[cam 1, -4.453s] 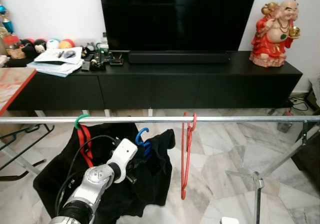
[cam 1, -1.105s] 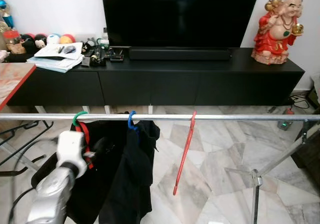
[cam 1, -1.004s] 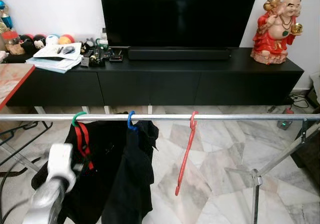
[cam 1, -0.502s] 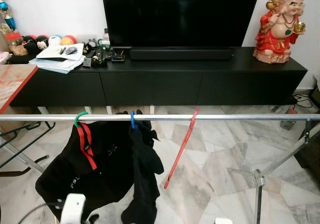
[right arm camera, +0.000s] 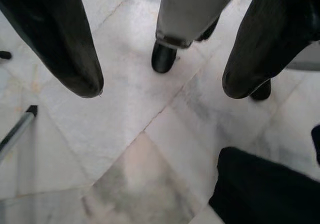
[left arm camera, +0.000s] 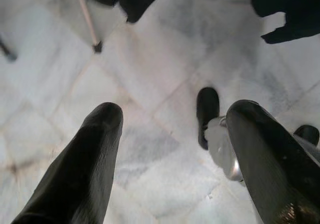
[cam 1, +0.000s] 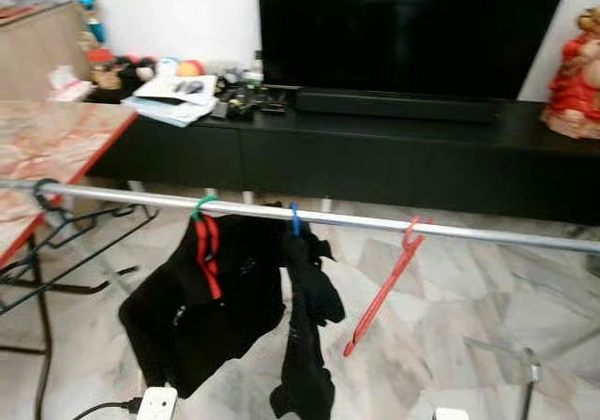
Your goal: Hang hanger
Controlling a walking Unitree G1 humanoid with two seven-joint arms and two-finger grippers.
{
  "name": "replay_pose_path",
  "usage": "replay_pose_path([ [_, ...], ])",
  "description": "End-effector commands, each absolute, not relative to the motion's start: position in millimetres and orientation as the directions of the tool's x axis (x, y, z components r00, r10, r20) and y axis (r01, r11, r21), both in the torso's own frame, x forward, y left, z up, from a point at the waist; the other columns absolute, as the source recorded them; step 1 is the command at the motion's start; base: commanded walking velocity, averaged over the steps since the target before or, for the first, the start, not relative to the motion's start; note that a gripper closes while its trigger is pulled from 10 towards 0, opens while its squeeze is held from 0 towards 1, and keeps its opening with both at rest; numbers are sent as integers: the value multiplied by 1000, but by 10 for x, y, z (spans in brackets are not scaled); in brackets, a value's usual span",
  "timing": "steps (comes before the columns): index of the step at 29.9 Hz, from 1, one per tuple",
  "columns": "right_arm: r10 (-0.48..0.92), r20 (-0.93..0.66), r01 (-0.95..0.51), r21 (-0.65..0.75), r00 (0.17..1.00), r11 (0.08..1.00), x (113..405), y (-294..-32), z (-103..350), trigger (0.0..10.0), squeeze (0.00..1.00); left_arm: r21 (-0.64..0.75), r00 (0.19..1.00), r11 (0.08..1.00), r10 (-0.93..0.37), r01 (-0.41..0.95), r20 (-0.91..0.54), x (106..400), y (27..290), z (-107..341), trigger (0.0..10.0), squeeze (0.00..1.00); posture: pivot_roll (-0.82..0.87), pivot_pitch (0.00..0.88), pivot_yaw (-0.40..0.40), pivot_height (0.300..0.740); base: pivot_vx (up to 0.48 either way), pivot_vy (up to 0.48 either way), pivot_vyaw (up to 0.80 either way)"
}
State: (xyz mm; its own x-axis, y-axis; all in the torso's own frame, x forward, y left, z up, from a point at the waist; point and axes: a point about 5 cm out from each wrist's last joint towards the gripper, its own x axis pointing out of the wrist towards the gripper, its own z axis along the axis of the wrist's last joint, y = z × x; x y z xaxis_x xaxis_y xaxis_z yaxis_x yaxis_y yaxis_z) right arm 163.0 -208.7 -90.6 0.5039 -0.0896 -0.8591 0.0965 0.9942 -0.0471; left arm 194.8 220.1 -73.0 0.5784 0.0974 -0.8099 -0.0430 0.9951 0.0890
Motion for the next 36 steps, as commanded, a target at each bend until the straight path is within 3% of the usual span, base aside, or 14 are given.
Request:
replay_pose_path([
  [1,-78,-863,103,-30,499,994,1612,-2019,-925,10000,0,111,561,993,110,-32,-821,1908,2246,-744,10000,0,5,0,20,740,0,0,800],
  [20,-28,-856,59,3,517,998,1688,-1565,-939,10000,0,121,554,992,126,-46,-823,1874,2267,-757,10000,0,8,0,9,740,0,0,800],
  [25,-28,-855,60,4,518,998,1681,-1576,-941,10000,0,116,552,992,126,-52,-824,1865,2265,-762,10000,0,7,0,8,740,0,0,648],
  [36,-46,-857,92,2,513,996,1683,-1820,-923,10000,0,106,539,992,129,-73,-832,1849,2270,-770,10000,0,9,0,9,740,0,146,0],
])
